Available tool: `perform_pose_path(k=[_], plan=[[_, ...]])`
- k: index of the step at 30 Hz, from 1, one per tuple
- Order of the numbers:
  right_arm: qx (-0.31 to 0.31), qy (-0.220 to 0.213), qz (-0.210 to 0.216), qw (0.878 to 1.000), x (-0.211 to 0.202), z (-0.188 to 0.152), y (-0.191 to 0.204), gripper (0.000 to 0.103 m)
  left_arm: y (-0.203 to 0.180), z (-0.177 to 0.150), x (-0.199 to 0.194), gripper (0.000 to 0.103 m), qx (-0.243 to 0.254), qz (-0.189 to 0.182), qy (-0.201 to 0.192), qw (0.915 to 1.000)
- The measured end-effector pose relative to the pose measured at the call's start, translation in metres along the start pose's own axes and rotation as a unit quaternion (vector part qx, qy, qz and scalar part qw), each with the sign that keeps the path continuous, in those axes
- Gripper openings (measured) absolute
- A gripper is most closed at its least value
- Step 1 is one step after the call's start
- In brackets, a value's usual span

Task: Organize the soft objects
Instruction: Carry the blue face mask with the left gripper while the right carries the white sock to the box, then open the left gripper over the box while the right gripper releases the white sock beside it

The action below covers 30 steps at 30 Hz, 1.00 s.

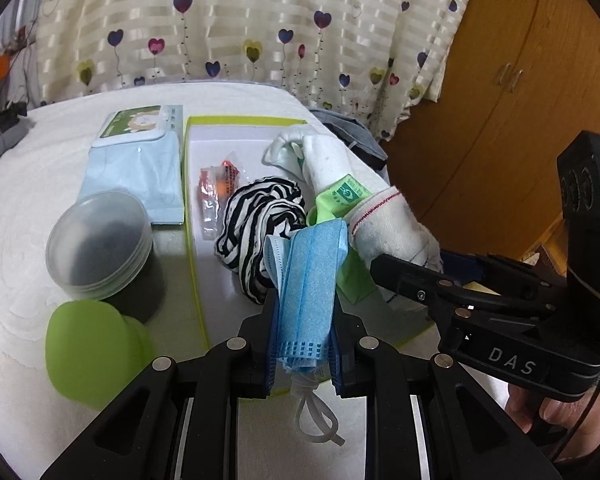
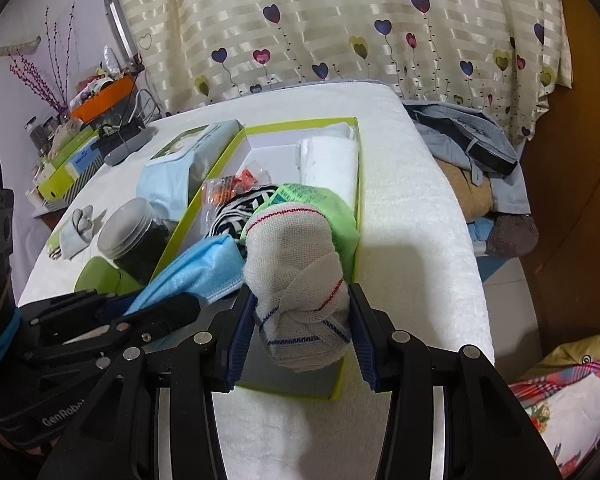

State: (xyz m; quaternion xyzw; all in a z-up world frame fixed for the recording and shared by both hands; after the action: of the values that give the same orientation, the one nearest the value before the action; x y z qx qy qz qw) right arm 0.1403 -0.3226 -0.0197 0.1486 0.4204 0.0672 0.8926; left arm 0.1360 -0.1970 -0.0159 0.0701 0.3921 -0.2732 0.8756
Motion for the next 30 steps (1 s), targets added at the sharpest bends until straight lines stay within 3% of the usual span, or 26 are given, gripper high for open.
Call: perform_pose_path(k=[4, 7, 13, 20, 30], plan=[[-0.001, 0.000, 0.006, 1.000, 0.000, -0.001, 0.000, 0.046, -0.001, 0.002, 0.004, 0.021, 0.000, 0.004, 0.000, 1.0000], [0.000, 0.000, 0.005, 1.000, -0.001, -0.001, -0.001, 0.046, -0.001, 0.003, 0.003, 0.031, 0.000, -0.002, -0.007, 1.0000], [-0.007, -0.001, 0.005, 1.000, -0.004, -0.004, 0.000, 0.046, -0.002, 0.003, -0.011, 0.040, 0.000, -0.008, -0.026, 0.9996], [-0.016, 0.004, 0.007, 1.000, -0.003, -0.010, 0.010, 0.046, -0.001, 0.003, -0.034, 0.040, 0.000, 0.002, -0.054, 0.9985], [-0.014, 0.021, 0.001, 1.000, 0.029, -0.003, 0.022, 0.046, 0.015, 0.003, -0.058, 0.040, -0.016, 0.025, -0.078, 0.9965]])
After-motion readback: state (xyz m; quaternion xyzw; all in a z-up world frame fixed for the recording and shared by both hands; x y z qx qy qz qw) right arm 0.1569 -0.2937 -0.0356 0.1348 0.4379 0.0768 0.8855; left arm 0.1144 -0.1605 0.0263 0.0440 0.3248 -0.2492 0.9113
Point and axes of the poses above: each gripper's, at about its wrist camera, not at the fingertips, and x roughly the way its jaws point, y to its left, z to its top, the point moved 2 cm from there along x, roughly the way its jaws point, and after that the axes turned 12 degrees about x, right-handed, at the moved point
